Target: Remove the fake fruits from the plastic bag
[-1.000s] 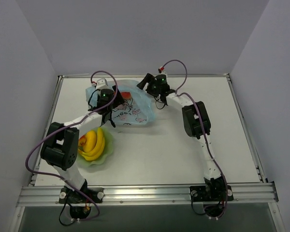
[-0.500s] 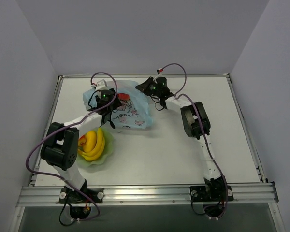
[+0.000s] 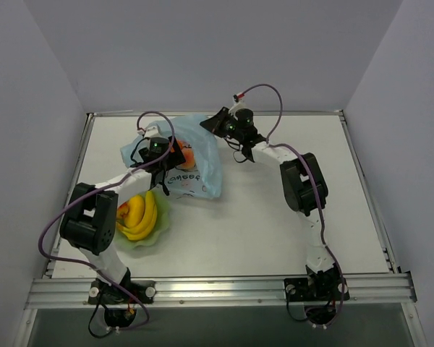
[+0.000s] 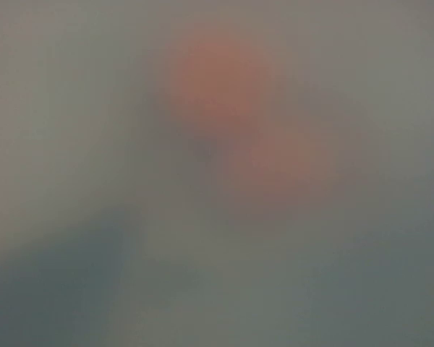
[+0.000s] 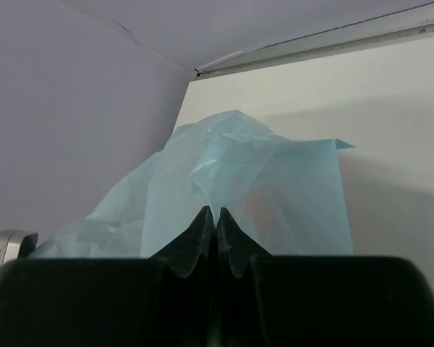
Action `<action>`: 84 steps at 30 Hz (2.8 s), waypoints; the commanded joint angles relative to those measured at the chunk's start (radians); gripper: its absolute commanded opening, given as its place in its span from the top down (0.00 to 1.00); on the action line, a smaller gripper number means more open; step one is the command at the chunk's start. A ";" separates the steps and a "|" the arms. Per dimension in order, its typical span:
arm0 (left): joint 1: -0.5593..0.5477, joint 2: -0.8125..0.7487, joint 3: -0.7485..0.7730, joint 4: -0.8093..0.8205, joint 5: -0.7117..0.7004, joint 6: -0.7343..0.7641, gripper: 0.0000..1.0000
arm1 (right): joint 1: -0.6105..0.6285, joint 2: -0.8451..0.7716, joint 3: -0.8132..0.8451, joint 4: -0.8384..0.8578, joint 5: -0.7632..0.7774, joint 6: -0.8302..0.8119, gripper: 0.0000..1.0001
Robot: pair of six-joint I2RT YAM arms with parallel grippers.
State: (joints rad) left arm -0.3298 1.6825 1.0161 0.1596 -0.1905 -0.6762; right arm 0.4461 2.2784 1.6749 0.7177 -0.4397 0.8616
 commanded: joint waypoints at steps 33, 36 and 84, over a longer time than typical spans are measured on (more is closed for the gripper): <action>-0.028 0.168 0.176 0.011 0.175 -0.011 0.49 | 0.025 0.006 -0.044 0.045 -0.050 -0.033 1.00; -0.028 0.073 0.156 -0.023 0.175 0.007 0.56 | 0.011 0.012 -0.044 0.054 -0.063 -0.023 1.00; -0.029 -0.874 -0.318 -0.720 -0.191 -0.008 0.36 | -0.029 -0.022 -0.162 0.083 -0.151 -0.116 1.00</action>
State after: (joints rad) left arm -0.3588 0.8017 0.6819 -0.6052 -0.3553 -0.6704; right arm 0.4248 2.2890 1.5017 0.7403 -0.5591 0.7536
